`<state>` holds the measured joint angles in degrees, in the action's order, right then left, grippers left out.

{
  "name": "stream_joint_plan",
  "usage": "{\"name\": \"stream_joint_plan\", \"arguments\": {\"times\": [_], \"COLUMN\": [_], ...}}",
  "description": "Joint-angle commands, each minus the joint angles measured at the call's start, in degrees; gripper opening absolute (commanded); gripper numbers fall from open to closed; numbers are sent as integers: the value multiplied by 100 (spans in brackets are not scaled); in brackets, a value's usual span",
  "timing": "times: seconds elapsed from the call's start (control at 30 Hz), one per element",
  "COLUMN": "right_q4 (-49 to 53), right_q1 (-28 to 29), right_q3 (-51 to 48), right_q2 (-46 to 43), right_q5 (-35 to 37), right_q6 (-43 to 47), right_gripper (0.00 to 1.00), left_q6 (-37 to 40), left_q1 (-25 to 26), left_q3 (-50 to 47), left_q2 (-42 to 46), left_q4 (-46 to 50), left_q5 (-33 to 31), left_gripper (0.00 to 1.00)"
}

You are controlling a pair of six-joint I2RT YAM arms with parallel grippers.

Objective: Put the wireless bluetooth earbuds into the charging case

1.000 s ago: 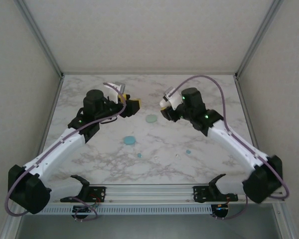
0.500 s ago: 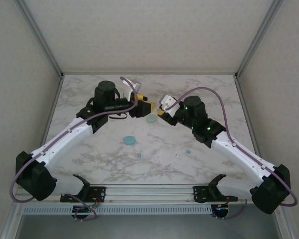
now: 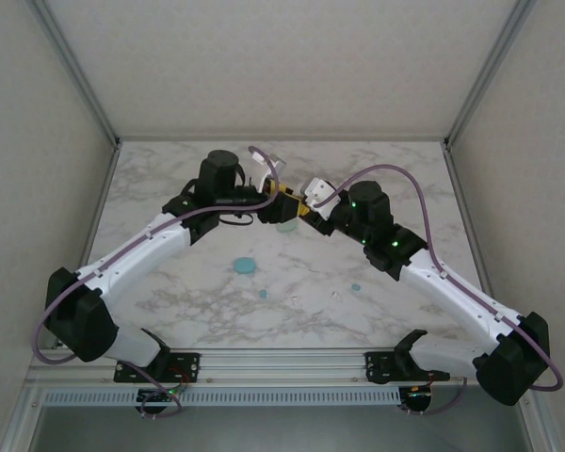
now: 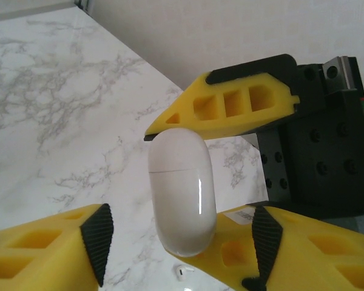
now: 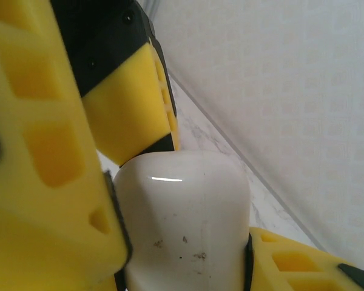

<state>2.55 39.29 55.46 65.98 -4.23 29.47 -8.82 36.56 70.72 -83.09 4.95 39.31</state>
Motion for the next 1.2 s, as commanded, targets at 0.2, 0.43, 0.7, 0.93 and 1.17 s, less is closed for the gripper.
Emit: {"name": "stream_joint_plan", "arguments": {"times": [0.2,0.43,0.7,0.93,1.17], "right_q4": [-202,-274,-324,-402,-427], "right_q1": [63,61,79,97,97], "right_q3": [-86,-132,-150,-180,-234], "right_q2": [-116,-136,-148,-190,-338], "right_q5": [-12,-23,-160,-211,-95], "right_q6": [120,136,145,147,-47], "right_gripper": [39,39,40,40,48], "left_q6": [83,-5,-43,11,40], "left_q1": [113,119,115,115,108], "left_q3": [296,249,267,298,220], "left_q2": [-225,-251,-320,-378,-280], "left_q4": [175,173,34,76,-80], "left_q5": [48,-44,40,78,26], "left_gripper": [51,35,38,29,17]}}
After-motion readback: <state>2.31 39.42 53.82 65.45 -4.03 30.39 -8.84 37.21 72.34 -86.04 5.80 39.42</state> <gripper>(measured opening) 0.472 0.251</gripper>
